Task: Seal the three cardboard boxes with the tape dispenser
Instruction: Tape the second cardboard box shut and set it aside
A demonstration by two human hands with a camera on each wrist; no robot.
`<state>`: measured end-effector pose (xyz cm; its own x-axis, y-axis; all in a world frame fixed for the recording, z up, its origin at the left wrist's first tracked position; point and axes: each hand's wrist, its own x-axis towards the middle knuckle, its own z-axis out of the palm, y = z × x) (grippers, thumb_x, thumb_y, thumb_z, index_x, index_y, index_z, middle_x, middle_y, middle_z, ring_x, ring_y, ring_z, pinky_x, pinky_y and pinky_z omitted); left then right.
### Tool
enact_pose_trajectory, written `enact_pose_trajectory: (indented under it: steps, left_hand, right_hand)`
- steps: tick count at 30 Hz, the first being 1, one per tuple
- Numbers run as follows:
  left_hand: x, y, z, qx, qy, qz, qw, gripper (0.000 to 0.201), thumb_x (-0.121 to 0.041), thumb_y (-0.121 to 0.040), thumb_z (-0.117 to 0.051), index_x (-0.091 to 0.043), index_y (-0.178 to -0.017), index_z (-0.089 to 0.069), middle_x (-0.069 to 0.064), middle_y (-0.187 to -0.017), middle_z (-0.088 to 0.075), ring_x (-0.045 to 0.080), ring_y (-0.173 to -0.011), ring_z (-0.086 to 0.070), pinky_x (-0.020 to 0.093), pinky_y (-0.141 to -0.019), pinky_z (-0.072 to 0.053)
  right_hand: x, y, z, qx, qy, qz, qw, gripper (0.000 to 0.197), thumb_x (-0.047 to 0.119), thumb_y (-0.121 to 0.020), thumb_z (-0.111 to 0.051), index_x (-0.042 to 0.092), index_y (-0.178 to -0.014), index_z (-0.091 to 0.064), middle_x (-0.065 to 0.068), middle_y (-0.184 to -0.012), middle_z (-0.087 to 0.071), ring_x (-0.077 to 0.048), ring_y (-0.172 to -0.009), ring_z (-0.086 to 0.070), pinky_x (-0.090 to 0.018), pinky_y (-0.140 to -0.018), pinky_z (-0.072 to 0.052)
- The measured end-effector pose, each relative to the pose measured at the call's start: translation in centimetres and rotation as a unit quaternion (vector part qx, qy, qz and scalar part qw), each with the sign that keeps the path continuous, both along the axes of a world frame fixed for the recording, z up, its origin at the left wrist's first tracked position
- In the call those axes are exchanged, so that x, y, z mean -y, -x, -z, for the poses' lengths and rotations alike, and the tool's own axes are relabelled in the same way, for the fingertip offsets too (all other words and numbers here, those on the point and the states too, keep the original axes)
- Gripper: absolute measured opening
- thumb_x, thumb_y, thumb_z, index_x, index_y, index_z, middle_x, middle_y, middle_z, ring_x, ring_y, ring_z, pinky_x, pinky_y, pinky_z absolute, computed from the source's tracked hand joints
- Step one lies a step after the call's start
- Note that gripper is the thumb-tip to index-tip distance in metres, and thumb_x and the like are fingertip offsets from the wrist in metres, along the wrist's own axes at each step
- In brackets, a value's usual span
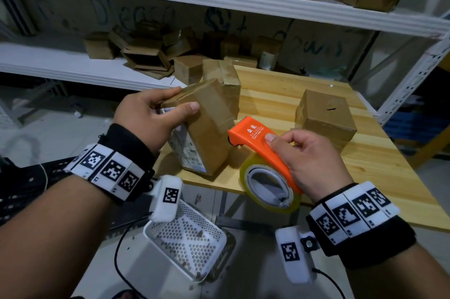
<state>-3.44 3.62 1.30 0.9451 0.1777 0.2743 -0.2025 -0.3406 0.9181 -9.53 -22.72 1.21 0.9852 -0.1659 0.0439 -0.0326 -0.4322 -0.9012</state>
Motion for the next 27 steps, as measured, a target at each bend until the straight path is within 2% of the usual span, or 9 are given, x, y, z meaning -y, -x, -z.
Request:
enact_pose_trajectory:
  steps: [3, 6, 11, 17, 20, 22, 27]
  left_hand:
    - [0.1, 0.1, 0.4, -0.016, 0.062, -0.006, 0.998, 0.046, -0.044, -0.075, -0.084, -0.022, -0.115, -0.077, -0.006, -0.098, -0.078, 0.014, -0.094, -0.075, 0.039, -0.076, -0.063]
    - [0.5, 0.3, 0.6, -0.04, 0.118, 0.002, 0.992, 0.036, -0.037, -0.079, -0.082, -0.018, -0.109, -0.078, 0.001, -0.095, -0.079, 0.022, -0.087, -0.077, 0.04, -0.066, -0.063]
    - [1.0, 0.5, 0.6, -0.054, 0.157, 0.011, 0.986, 0.026, -0.03, -0.083, -0.08, -0.016, -0.104, -0.078, 0.002, -0.087, -0.079, 0.023, -0.076, -0.077, 0.034, -0.06, -0.062]
    - [1.0, 0.2, 0.9, -0.079, 0.162, 0.013, 0.984, 0.018, -0.037, -0.082, -0.081, -0.02, -0.09, -0.08, 0.004, -0.083, -0.079, 0.028, -0.076, -0.077, 0.043, -0.068, -0.063]
    - [0.5, 0.0, 0.9, -0.115, 0.19, -0.005, 0.975, 0.02, -0.043, -0.078, -0.082, -0.024, -0.082, -0.08, 0.009, -0.084, -0.078, 0.037, -0.08, -0.076, 0.058, -0.076, -0.061]
    - [0.3, -0.1, 0.9, -0.124, 0.196, -0.002, 0.973, 0.021, -0.044, -0.077, -0.082, -0.024, -0.08, -0.08, 0.013, -0.085, -0.077, 0.04, -0.083, -0.075, 0.063, -0.079, -0.059]
    - [0.2, -0.3, 0.9, -0.136, 0.171, 0.008, 0.976, 0.024, -0.048, -0.079, -0.08, -0.026, -0.073, -0.078, 0.007, -0.079, -0.077, 0.035, -0.08, -0.075, 0.058, -0.08, -0.061]
  right_hand:
    - [-0.3, 0.0, 0.0, 0.005, 0.002, 0.001, 1.0, 0.031, 0.049, -0.089, -0.073, 0.019, -0.083, -0.071, 0.005, -0.067, -0.077, -0.01, -0.053, -0.072, -0.02, -0.049, -0.052]
    - [-0.6, -0.1, 0.1, 0.004, 0.013, 0.001, 1.0, 0.032, 0.052, -0.089, -0.072, 0.021, -0.081, -0.07, 0.004, -0.066, -0.076, -0.011, -0.053, -0.072, -0.023, -0.051, -0.052]
    - [-0.4, -0.2, -0.2, 0.001, 0.029, 0.01, 1.0, 0.035, 0.054, -0.088, -0.072, 0.021, -0.08, -0.071, 0.002, -0.068, -0.077, -0.013, -0.055, -0.073, -0.029, -0.056, -0.055]
    - [-0.1, -0.2, -0.9, -0.003, 0.062, -0.004, 0.998, 0.039, 0.056, -0.09, -0.069, 0.018, -0.083, -0.071, 0.0, -0.07, -0.077, -0.015, -0.057, -0.074, -0.031, -0.057, -0.059]
    - [0.4, 0.1, -0.7, -0.016, 0.092, 0.0, 0.996, 0.04, 0.057, -0.088, -0.071, 0.018, -0.08, -0.071, 0.0, -0.067, -0.075, -0.014, -0.055, -0.071, -0.031, -0.058, -0.055]
    - [0.7, 0.2, -0.5, -0.022, 0.099, 0.002, 0.995, 0.04, 0.057, -0.088, -0.072, 0.018, -0.077, -0.071, -0.001, -0.066, -0.075, -0.015, -0.055, -0.071, -0.031, -0.06, -0.053]
    - [0.7, -0.2, -0.9, -0.037, 0.138, -0.006, 0.99, 0.043, 0.059, -0.09, -0.069, 0.018, -0.077, -0.07, 0.001, -0.067, -0.073, -0.015, -0.06, -0.069, -0.03, -0.062, -0.052]
